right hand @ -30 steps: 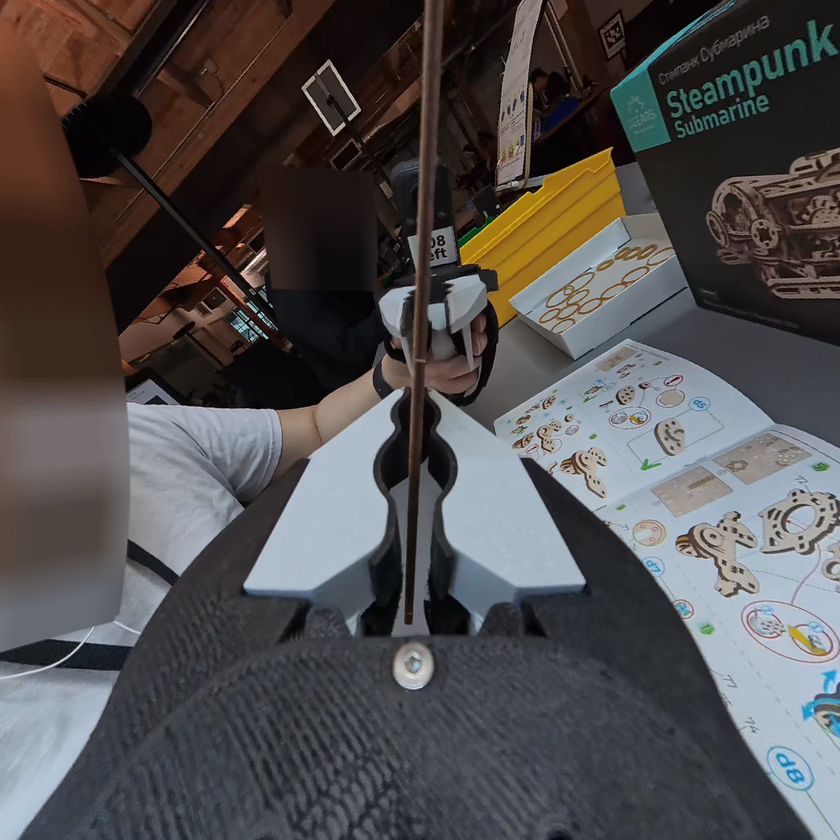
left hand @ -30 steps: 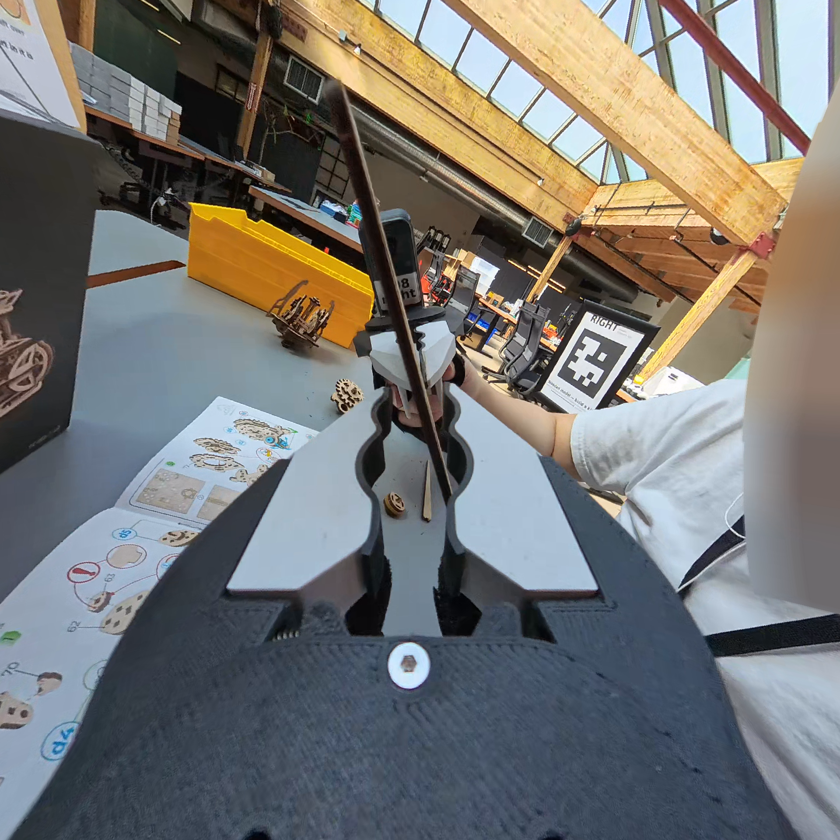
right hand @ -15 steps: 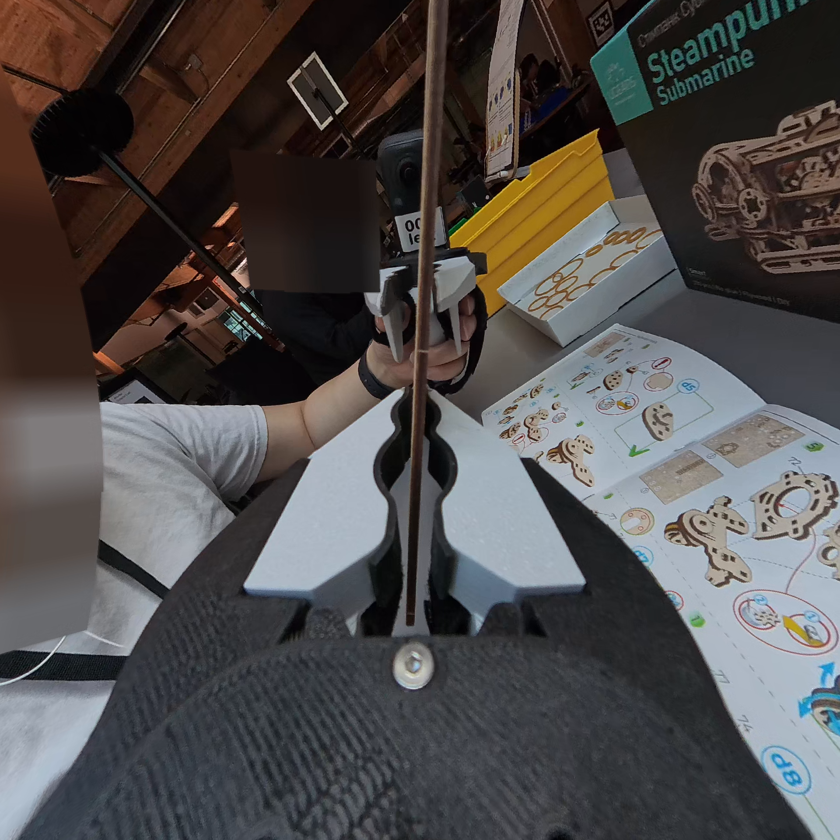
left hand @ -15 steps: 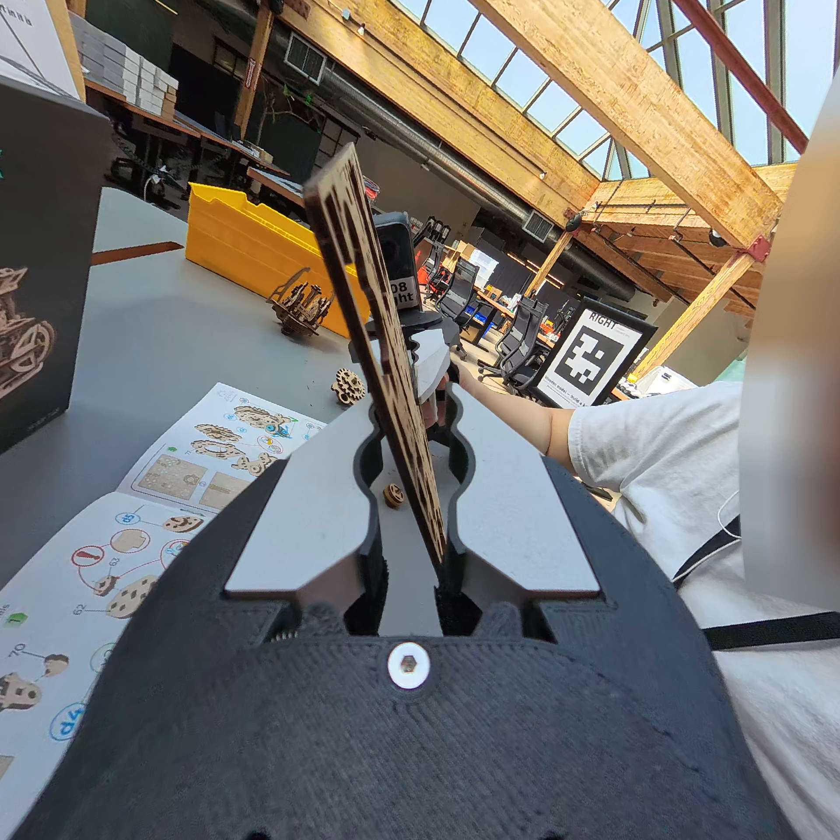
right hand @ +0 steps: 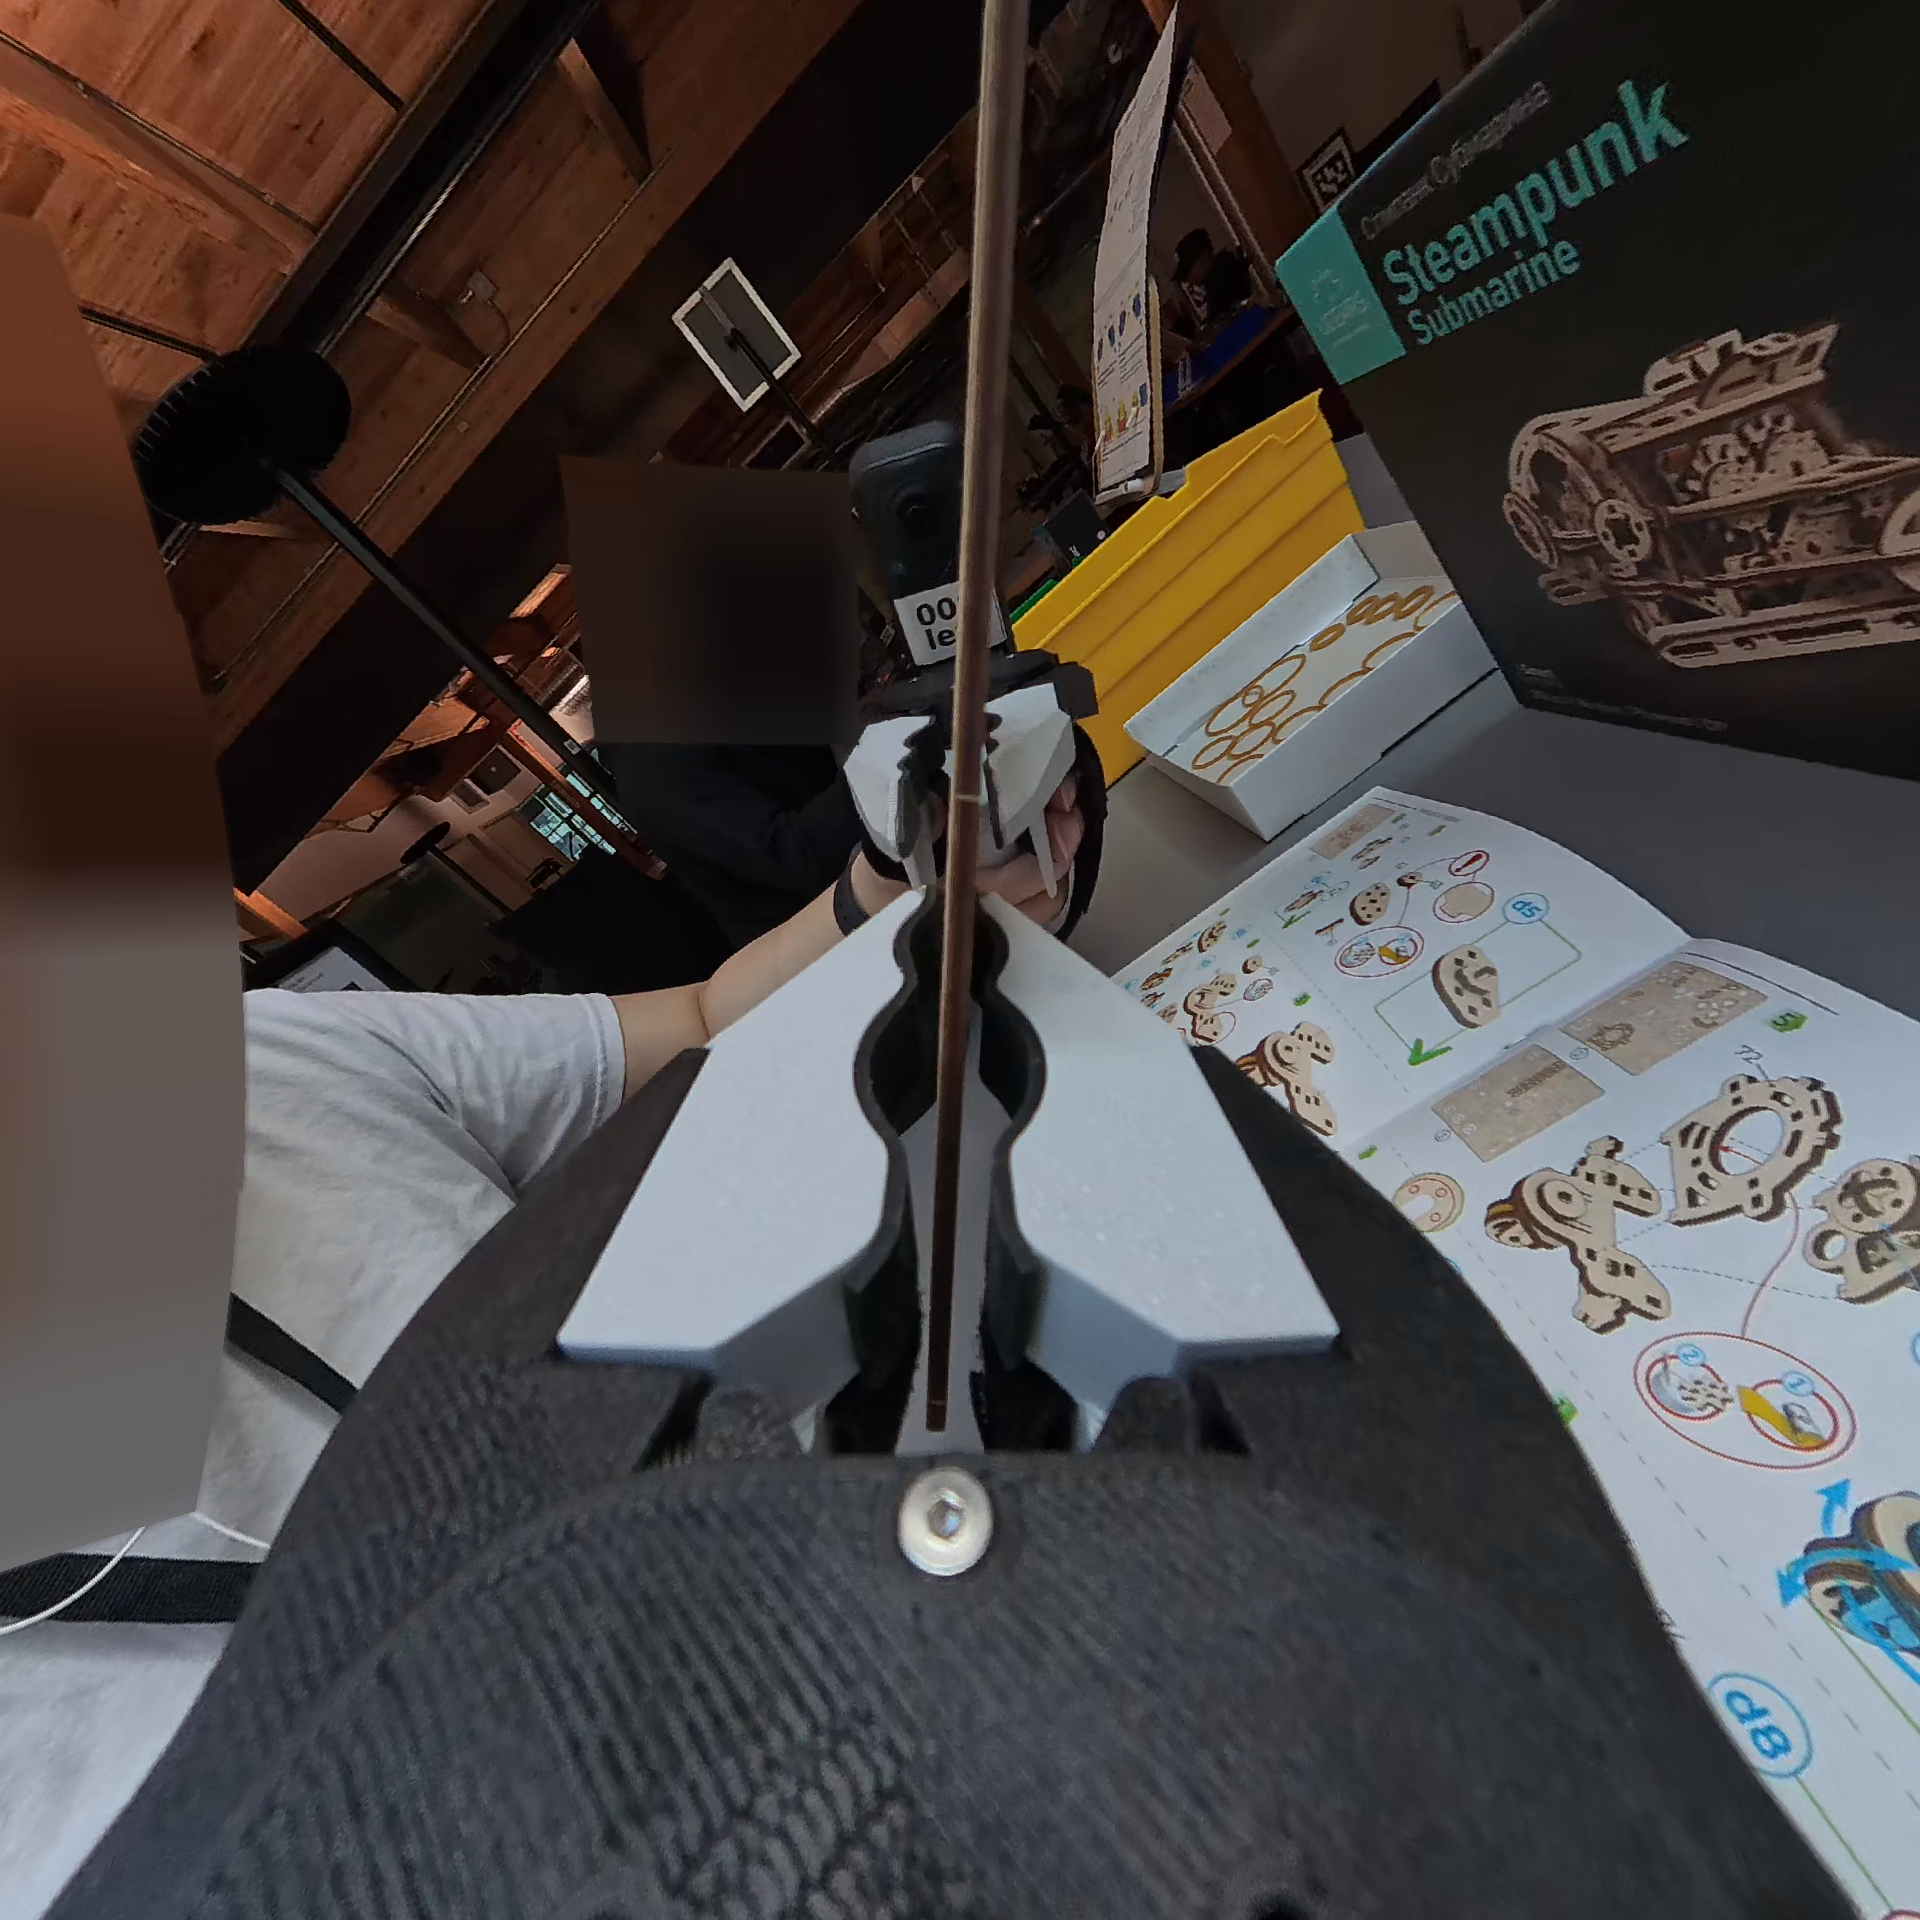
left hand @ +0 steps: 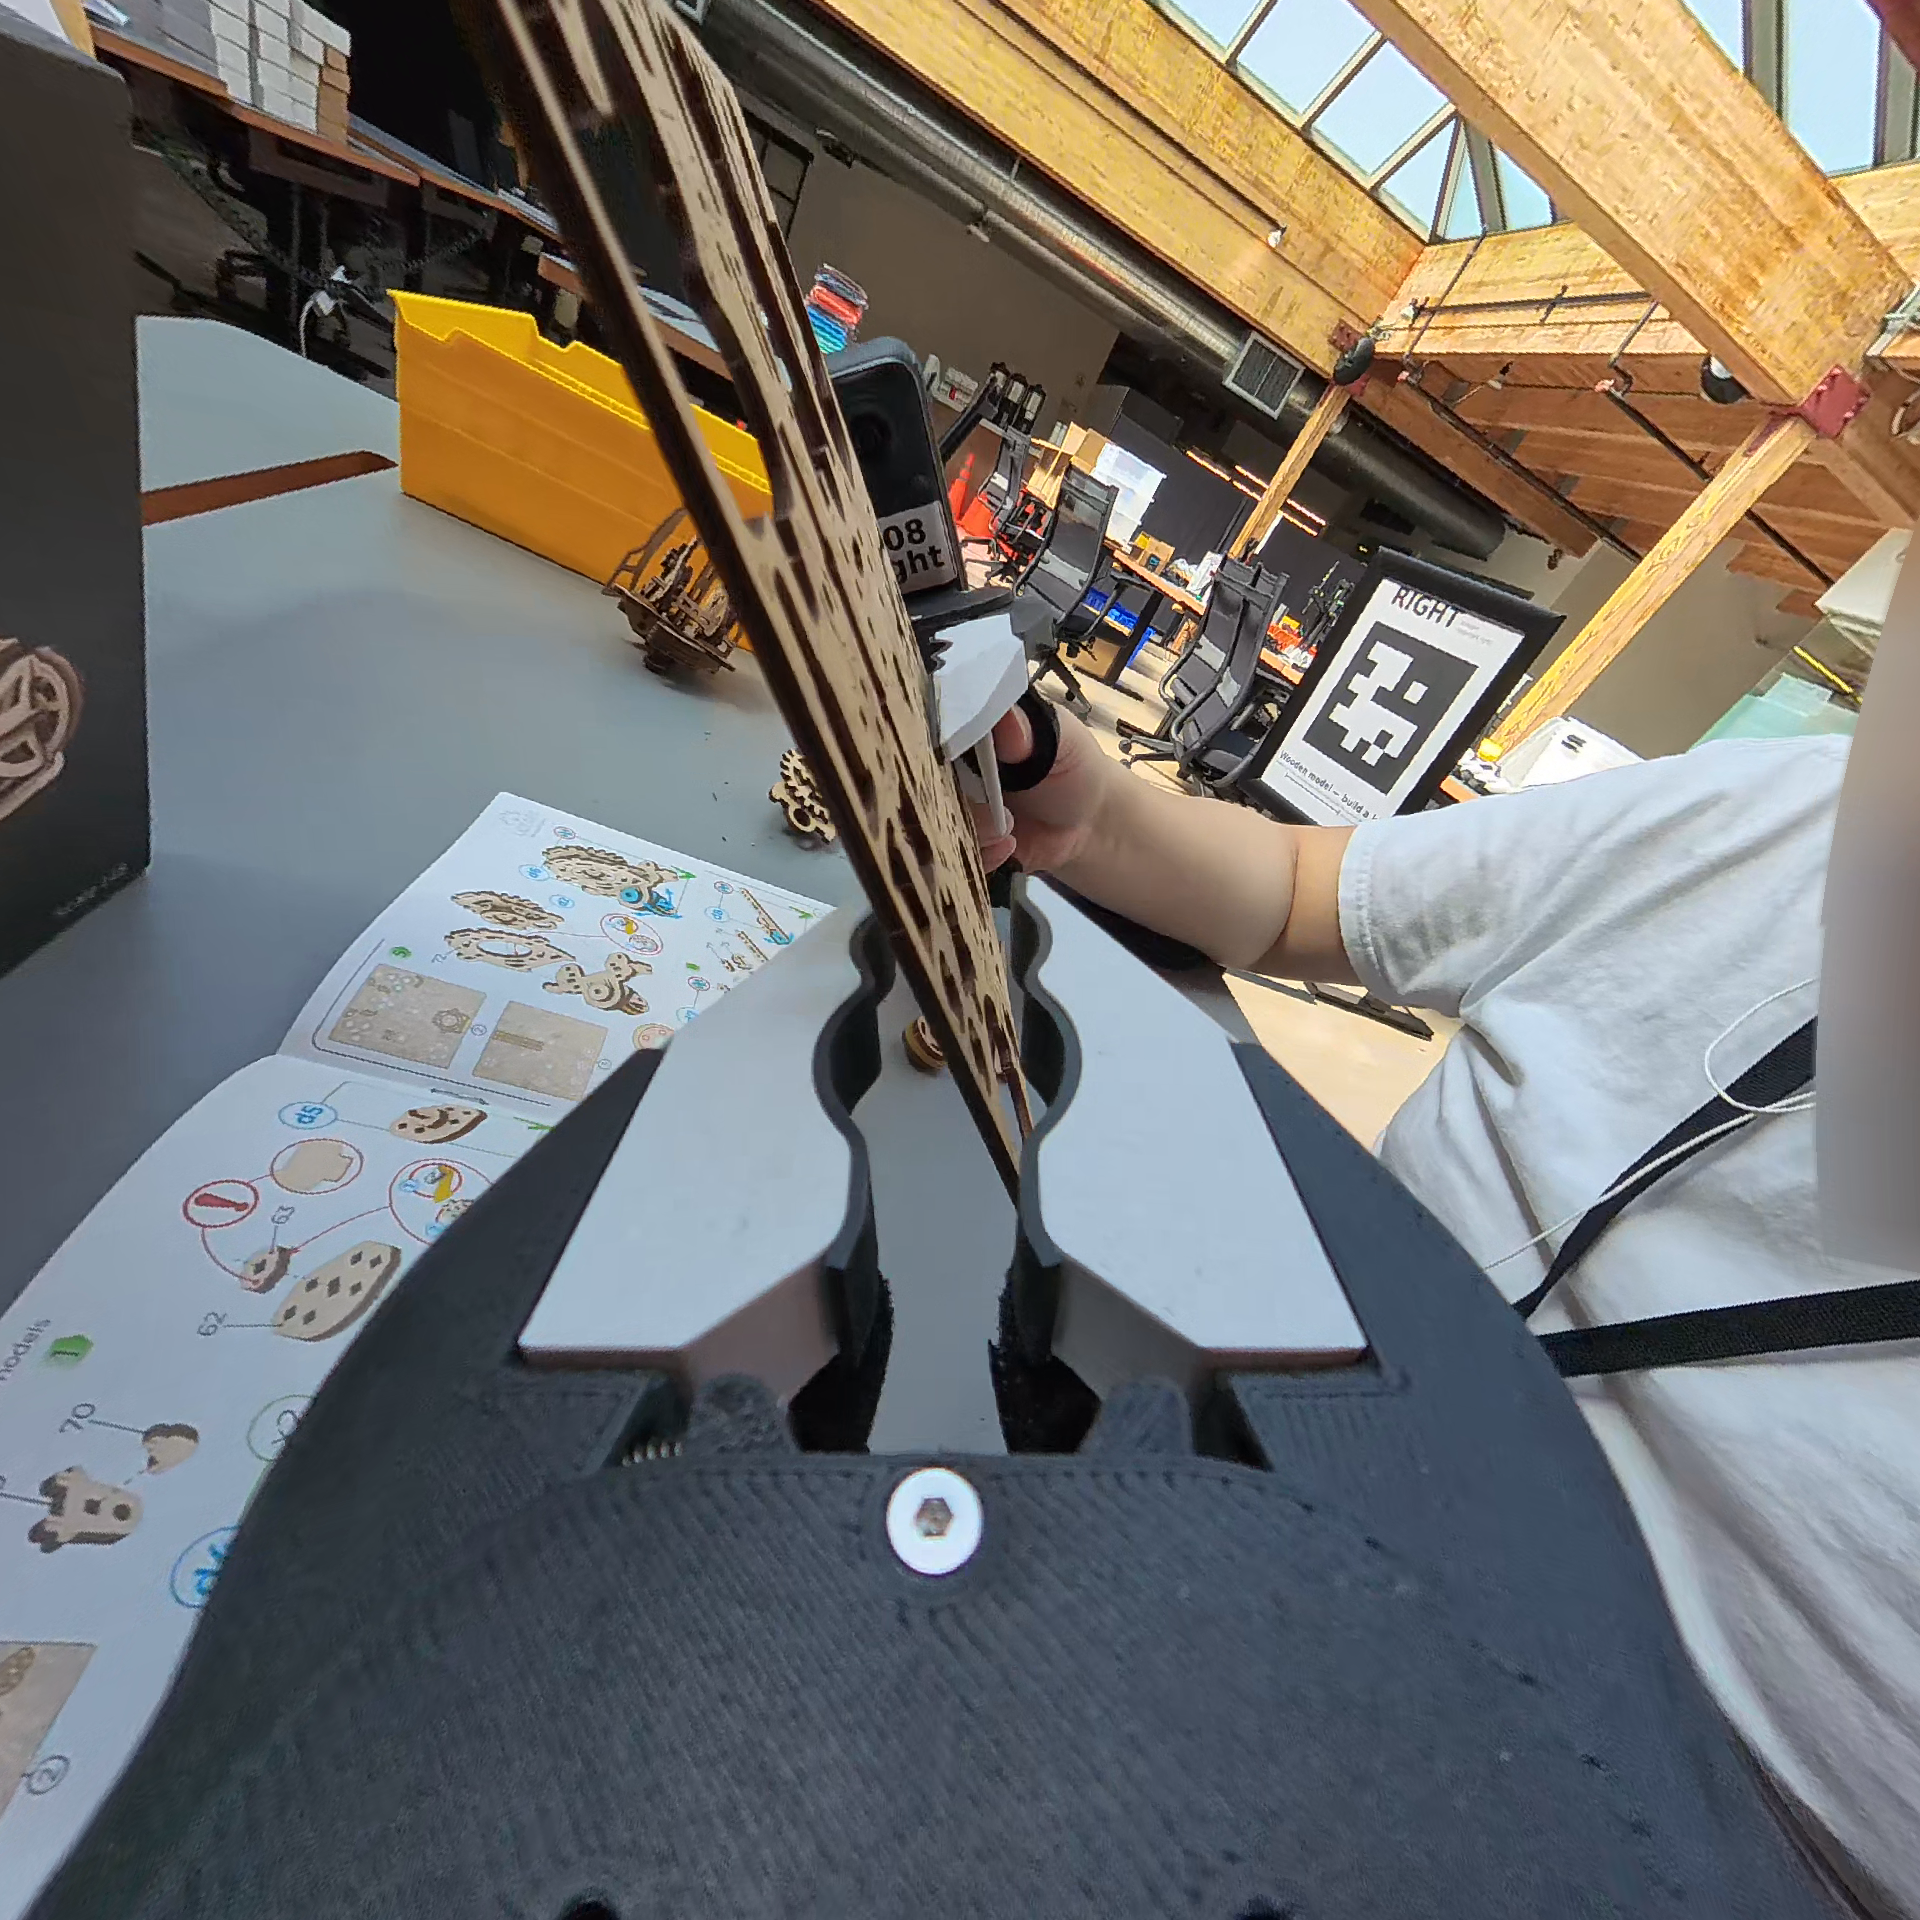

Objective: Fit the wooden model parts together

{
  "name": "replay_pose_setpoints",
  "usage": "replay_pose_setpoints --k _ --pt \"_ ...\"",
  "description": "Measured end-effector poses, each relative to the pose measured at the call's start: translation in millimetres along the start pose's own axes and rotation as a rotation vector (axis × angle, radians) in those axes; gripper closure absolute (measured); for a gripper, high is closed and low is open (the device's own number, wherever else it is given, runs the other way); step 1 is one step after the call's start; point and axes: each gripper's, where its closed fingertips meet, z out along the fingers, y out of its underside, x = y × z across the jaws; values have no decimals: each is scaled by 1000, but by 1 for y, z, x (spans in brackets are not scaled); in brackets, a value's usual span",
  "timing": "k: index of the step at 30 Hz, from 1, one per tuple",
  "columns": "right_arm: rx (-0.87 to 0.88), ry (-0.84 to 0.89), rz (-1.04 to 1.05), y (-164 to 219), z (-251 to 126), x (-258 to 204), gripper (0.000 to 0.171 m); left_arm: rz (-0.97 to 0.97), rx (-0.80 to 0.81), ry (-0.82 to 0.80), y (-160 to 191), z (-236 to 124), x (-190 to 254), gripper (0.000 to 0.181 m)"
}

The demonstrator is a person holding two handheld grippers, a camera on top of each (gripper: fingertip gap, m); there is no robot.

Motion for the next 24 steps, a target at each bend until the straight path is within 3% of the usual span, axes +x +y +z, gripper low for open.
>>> replay_pose_setpoints --k 15,24 --pt "25 -1 -12 -5 -3 -1 170 -61 135 -8 -27 -21 -9 174" --pt "309 76 -232 -63 -45 -17 170 140 219 -217 -81 -58 5 167"
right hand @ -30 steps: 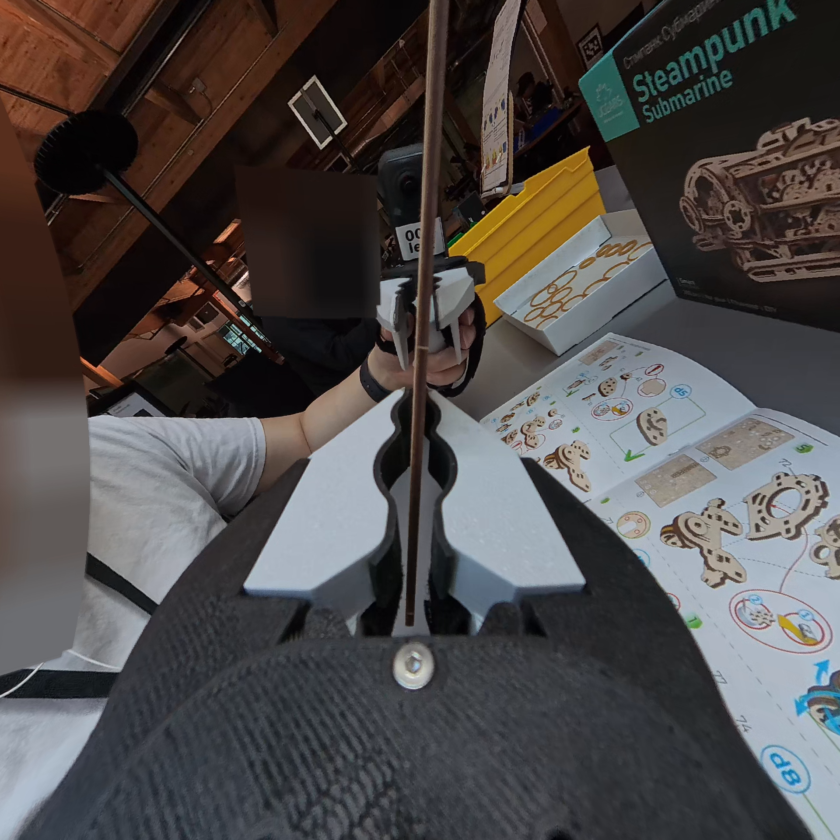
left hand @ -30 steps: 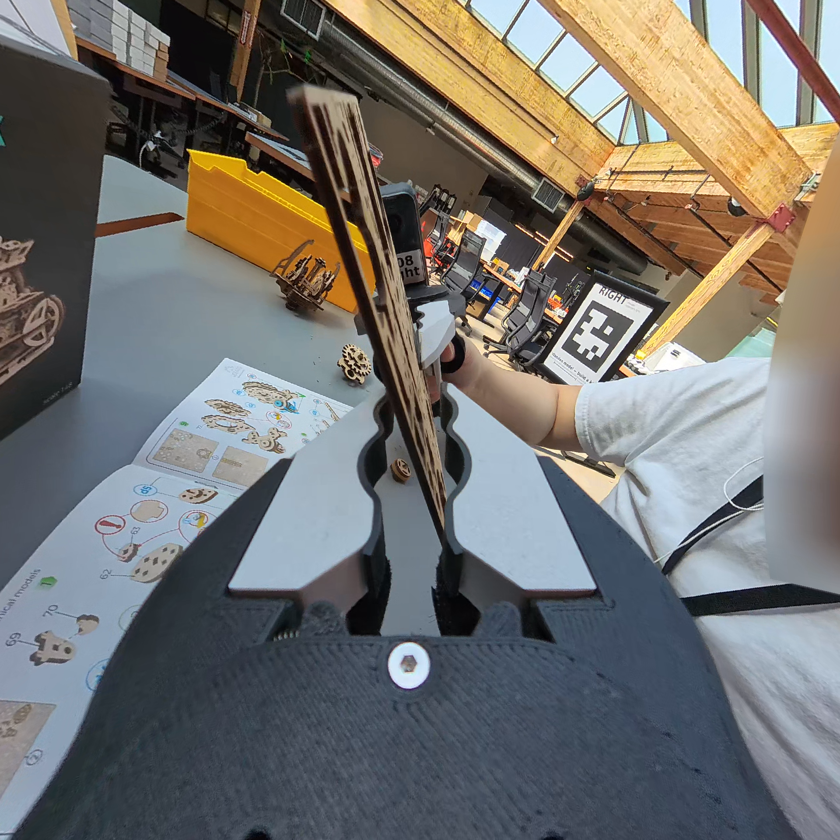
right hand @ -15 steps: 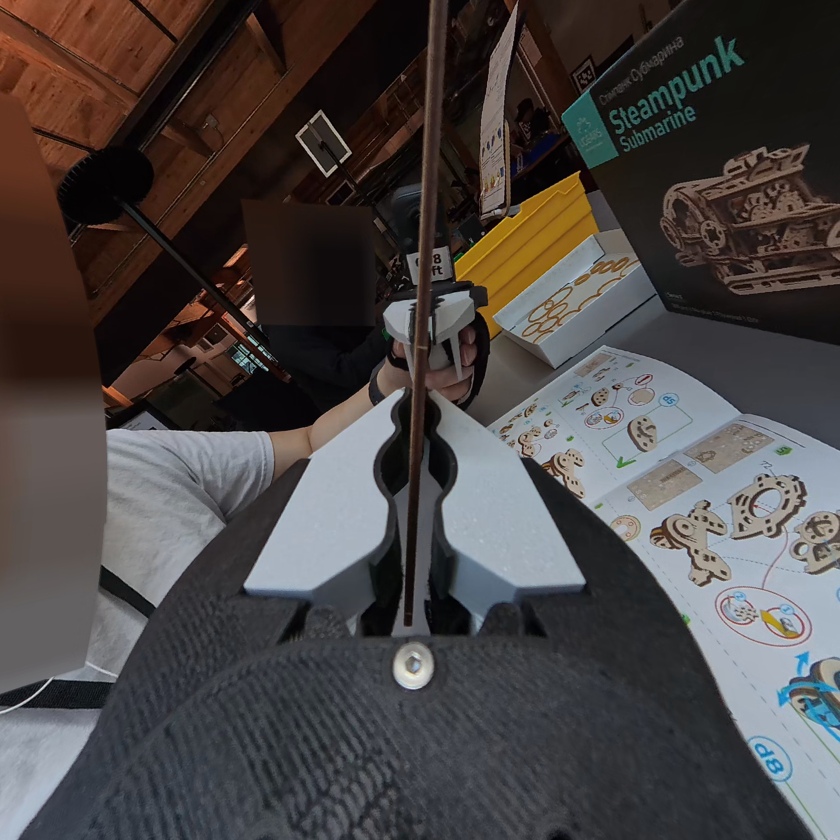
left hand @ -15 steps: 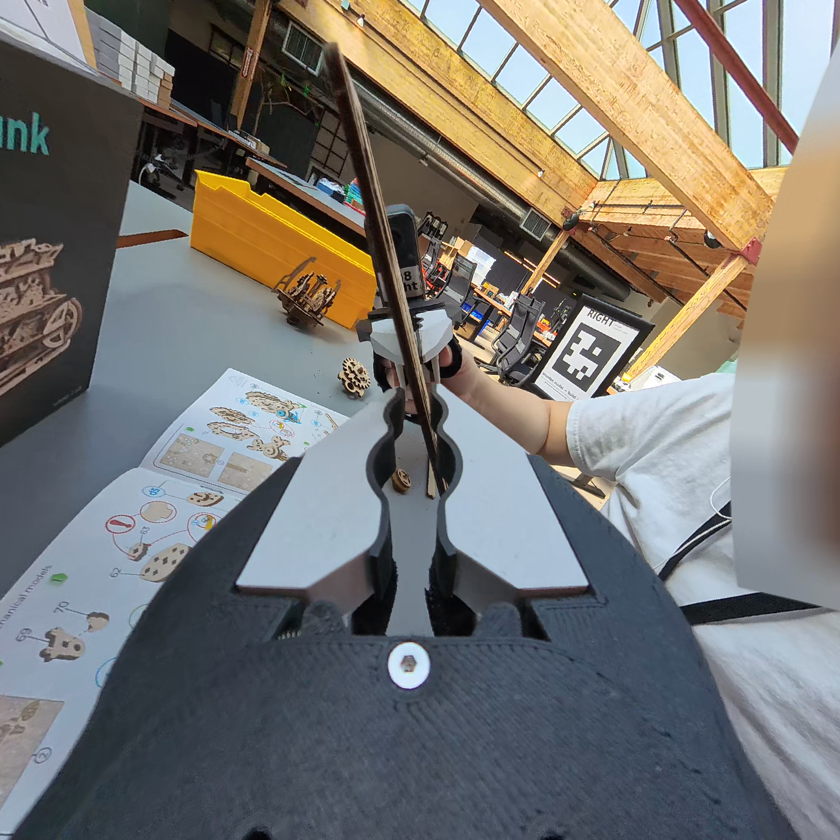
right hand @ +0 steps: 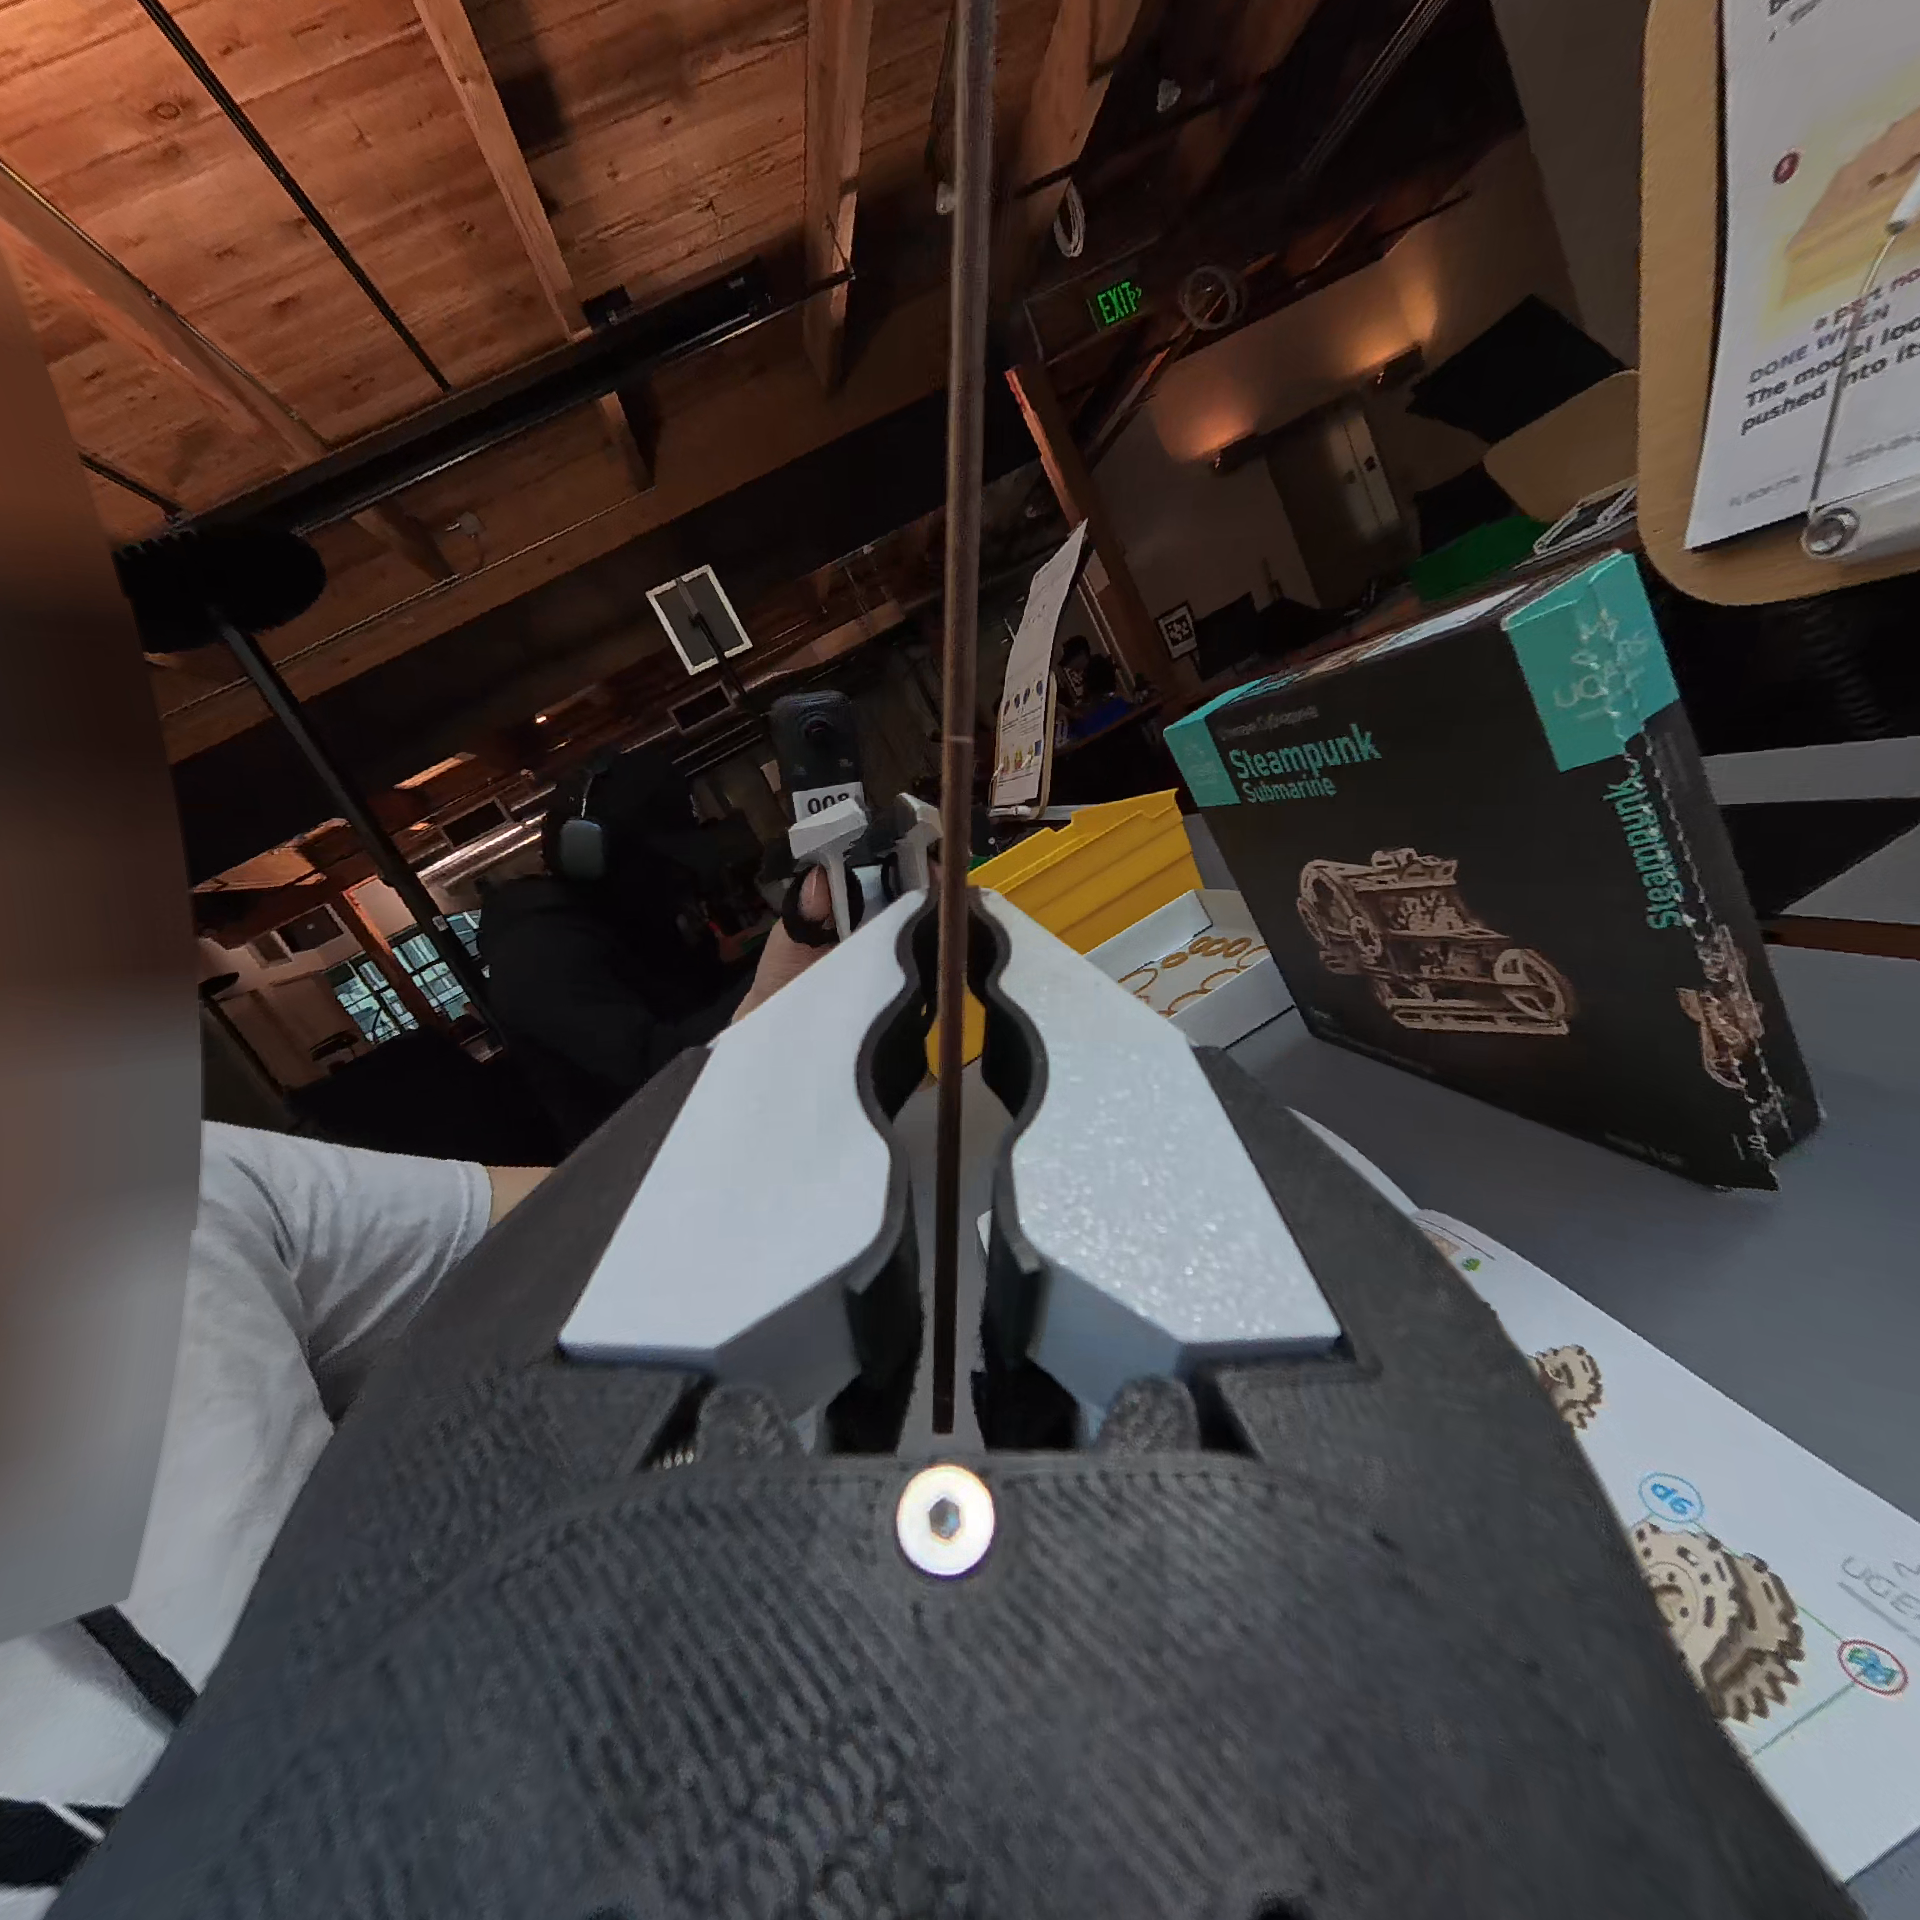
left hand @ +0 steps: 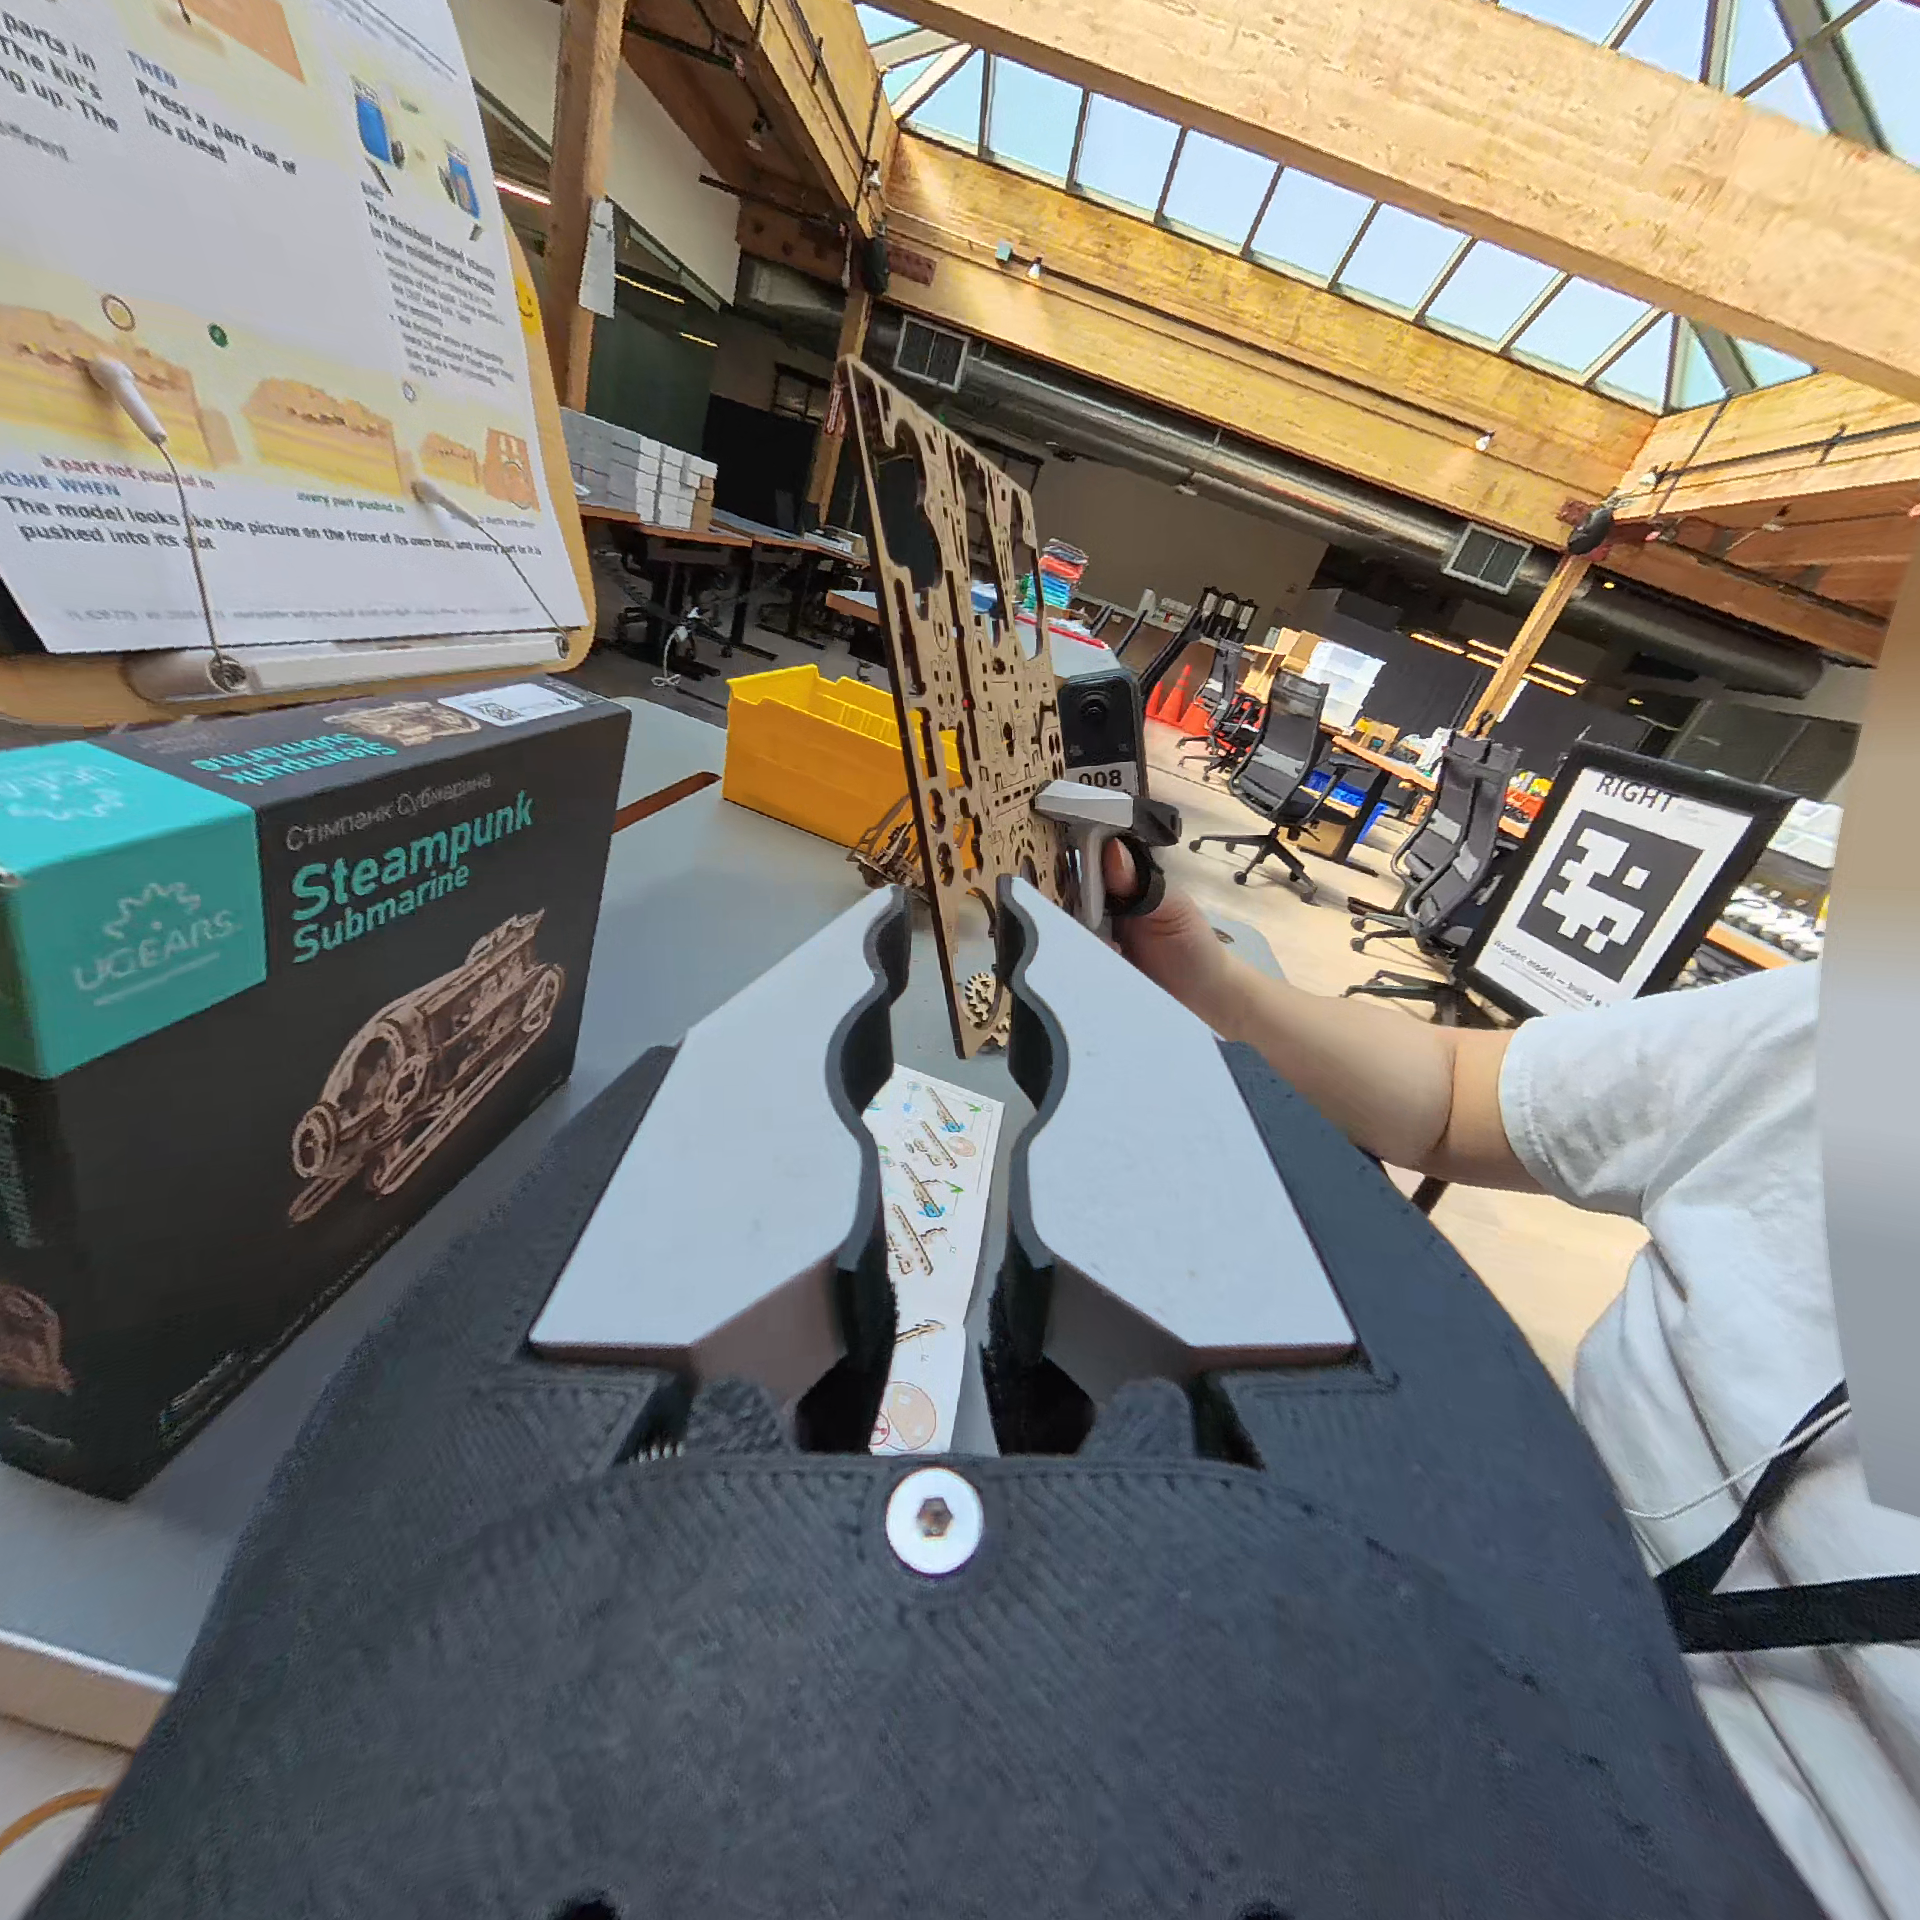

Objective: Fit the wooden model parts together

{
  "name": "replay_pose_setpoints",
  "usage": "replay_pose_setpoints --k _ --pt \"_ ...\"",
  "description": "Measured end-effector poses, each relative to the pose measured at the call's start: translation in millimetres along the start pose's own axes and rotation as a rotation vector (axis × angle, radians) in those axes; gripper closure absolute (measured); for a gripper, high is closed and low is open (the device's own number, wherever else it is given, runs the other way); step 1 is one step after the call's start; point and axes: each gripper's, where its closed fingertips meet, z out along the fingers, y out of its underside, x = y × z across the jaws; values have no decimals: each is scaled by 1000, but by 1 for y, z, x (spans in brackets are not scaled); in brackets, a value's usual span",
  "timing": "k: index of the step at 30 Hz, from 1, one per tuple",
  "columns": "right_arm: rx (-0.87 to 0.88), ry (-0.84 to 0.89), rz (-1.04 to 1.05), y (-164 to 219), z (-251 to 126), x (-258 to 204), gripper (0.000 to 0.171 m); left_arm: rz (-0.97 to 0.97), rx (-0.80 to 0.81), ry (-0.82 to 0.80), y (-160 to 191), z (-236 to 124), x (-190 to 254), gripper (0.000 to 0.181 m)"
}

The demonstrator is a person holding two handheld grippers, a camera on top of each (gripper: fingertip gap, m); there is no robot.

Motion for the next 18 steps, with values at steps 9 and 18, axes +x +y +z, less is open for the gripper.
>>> replay_pose_setpoints --k 9,18 --pt "48 31 -7 -9 -8 9 170 183 29 -121 -41 -14 23 156" --pt "48 31 2 -6 -7 11 170 283 6 -376 -62 -36 8 146"
